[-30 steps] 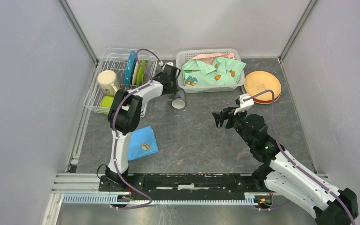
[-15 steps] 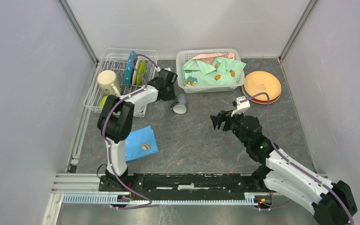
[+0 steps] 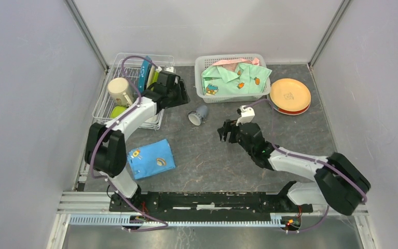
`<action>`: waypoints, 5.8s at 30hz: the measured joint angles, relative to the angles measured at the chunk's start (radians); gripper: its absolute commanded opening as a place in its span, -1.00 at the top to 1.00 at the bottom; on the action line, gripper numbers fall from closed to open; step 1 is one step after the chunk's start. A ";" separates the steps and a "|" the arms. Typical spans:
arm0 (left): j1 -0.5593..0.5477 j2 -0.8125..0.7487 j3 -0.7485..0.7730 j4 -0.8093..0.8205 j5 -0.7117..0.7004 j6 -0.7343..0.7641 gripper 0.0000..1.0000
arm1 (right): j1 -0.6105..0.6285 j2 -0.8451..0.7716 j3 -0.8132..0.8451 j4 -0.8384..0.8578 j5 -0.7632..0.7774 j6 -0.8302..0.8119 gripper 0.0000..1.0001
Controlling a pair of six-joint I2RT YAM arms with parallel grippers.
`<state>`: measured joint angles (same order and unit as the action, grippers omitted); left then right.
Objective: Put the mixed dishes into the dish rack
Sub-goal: Adjust the cup at the center of the board.
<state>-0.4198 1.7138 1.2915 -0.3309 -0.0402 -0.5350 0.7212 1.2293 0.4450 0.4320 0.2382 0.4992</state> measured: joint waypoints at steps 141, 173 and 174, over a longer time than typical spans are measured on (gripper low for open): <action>0.143 -0.619 -0.398 -0.018 0.211 0.215 -0.64 | -0.114 0.779 0.451 0.315 -0.522 -0.332 -0.52; 0.143 -0.612 -0.416 -0.011 0.200 0.215 -0.65 | 0.010 0.598 0.305 0.265 -0.589 -0.199 -0.47; 0.143 -0.612 -0.416 -0.010 0.200 0.215 -0.66 | 0.010 0.584 0.305 0.261 -0.598 -0.199 -0.47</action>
<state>-0.2764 1.1019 0.8757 -0.3412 0.1600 -0.3202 0.7307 1.8130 0.7502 0.6926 -0.3595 0.3004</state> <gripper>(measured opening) 0.823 0.734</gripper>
